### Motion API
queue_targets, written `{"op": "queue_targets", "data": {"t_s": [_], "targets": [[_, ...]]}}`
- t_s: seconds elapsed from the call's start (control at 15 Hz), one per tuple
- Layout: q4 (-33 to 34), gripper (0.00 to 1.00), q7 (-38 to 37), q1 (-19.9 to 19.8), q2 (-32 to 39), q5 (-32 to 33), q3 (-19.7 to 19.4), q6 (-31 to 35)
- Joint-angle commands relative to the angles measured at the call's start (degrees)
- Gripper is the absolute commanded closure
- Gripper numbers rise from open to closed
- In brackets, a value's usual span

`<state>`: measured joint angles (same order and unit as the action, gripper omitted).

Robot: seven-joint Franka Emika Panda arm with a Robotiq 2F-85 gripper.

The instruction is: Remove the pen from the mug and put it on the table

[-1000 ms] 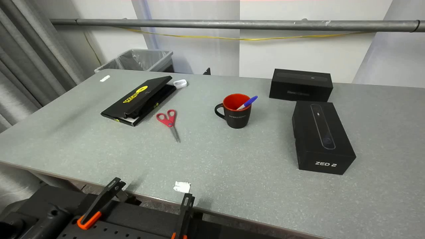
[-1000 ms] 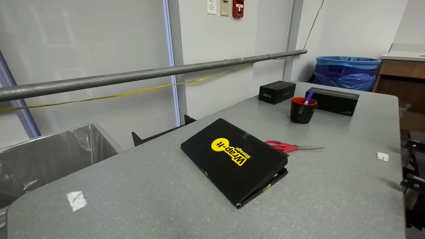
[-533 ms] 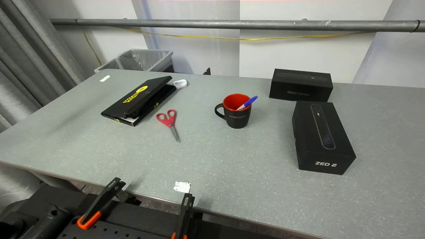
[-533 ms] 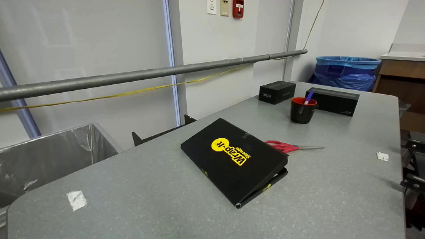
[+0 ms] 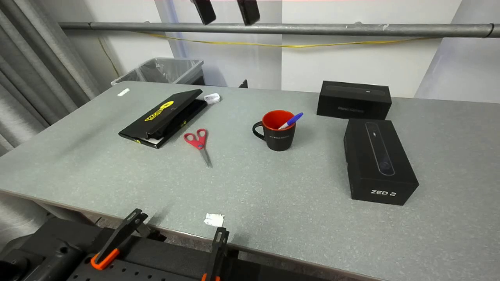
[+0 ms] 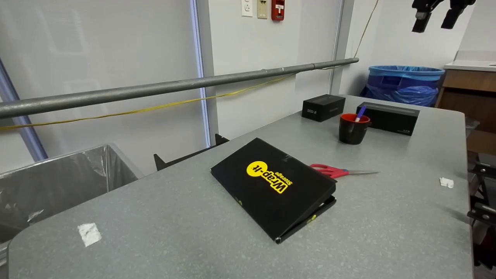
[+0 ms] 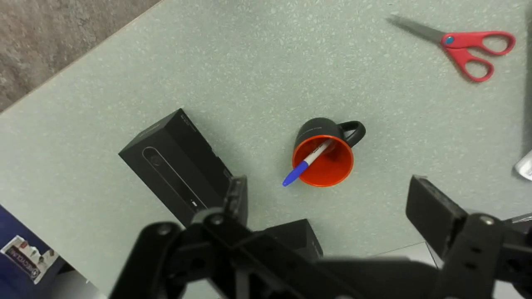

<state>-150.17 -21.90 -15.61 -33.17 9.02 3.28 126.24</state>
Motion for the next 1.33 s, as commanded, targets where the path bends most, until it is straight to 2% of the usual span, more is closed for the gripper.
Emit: {"op": "queue_targets", "data": {"t_s": [0.0,0.27,0.53,0.73,0.87,1.0,1.13,1.2,1.27], "targets": [[0.62,0.0,-0.86,0.69,1.04,0.52,-0.86,-0.18],[1.49,0.0,-1.5,0.69,1.83,0.52,-0.88,-0.18],[-0.25,0.0,-19.11,-4.23,8.37,6.31,6.63,14.21],[0.82,0.0,-31.41,-14.33,15.04,11.59,16.56,22.54],[1.98,0.0,-39.72,-22.88,17.76,16.67,23.92,24.35],[2.85,0.0,-47.99,-30.89,18.68,21.49,31.16,23.53],[4.14,0.0,-55.92,-36.96,19.31,26.19,37.07,20.23],[4.86,0.0,-59.87,-39.15,19.81,28.4,39.65,17.98],[6.03,0.0,-63.75,-39.4,21.57,30.81,40.85,14.59]]}}
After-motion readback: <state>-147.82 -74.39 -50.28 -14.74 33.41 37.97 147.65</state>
